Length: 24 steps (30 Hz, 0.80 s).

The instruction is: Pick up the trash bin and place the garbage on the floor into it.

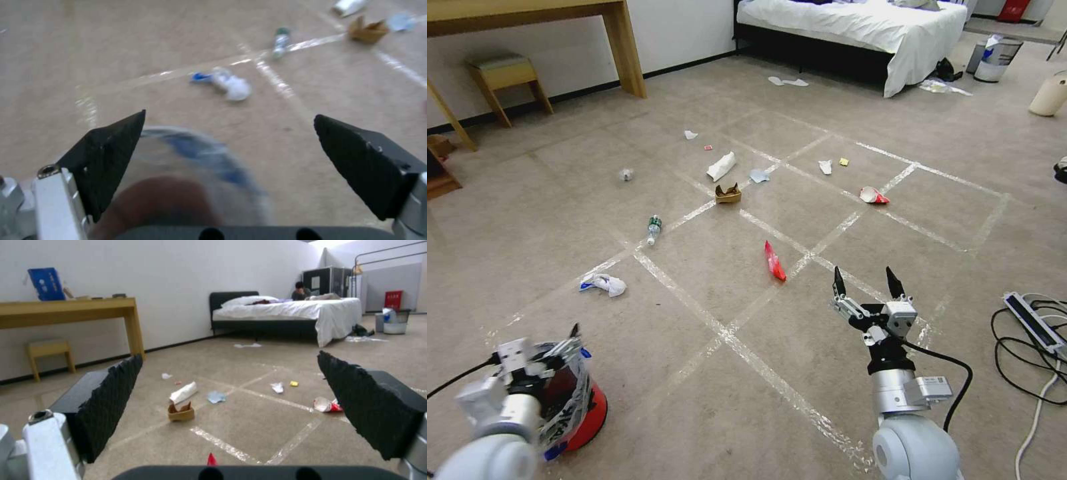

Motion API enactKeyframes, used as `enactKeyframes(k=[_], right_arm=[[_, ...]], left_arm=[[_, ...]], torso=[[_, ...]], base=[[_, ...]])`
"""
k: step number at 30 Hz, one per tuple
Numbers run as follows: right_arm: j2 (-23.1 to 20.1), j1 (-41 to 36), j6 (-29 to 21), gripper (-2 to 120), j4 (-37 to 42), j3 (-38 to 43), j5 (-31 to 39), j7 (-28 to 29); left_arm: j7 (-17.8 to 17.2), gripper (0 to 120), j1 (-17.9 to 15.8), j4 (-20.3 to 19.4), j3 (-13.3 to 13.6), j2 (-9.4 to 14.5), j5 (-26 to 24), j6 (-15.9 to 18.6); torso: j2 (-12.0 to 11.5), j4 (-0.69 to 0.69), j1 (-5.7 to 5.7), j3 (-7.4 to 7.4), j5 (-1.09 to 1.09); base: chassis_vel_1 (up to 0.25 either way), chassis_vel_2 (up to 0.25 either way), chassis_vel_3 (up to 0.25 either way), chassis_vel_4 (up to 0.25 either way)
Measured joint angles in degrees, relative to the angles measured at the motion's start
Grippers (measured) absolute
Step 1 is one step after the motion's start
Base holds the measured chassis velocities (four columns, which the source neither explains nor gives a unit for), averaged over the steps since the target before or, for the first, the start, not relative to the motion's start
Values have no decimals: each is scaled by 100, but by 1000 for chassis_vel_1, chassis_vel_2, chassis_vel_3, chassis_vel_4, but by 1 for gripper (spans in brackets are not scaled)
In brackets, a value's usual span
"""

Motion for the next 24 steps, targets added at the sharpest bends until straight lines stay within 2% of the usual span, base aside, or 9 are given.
enactKeyframes(k=[1,2,3,7,8,10,11,17,24], right_arm=[[5,-3,7,100,-18,5,0,3],[5,-3,7,100,-18,5,0,3],[18,-5,12,100,-42,14,-1,10],[55,-5,18,100,-102,17,-21,24],[55,-5,18,100,-102,17,-21,24],[73,-6,21,100,-125,23,-32,31],[73,-6,21,100,-125,23,-32,31],[75,-2,20,100,-136,97,-36,63],[192,-54,26,100,-175,98,-112,74]], left_arm=[[2,100,17,252,-170,281,-316,111],[2,100,17,252,-170,281,-316,111],[-3,100,14,546,-318,561,-638,268],[2,100,-35,1084,-430,912,-1134,539],[2,100,-35,1084,-430,912,-1134,539],[78,100,-132,1544,-379,1069,-1266,614],[78,100,-132,1544,-379,1069,-1266,614],[301,100,-289,2379,-163,1301,-1187,496],[428,100,-369,2786,-34,1496,-1083,300]], torso=[[0,0,0,0,0],[0,0,0,0,0],[0,0,0,0,0],[0,0,0,0,1],[0,0,0,0,1],[0,-1,0,0,2],[0,-1,0,0,2],[0,0,0,0,0],[0,0,0,0,0]], base=[[0,0,0,0],[0,0,0,0],[0,0,0,0],[0,0,0,0],[0,0,0,0],[0,0,0,0],[0,0,0,0],[0,0,0,0],[0,0,0,0]])
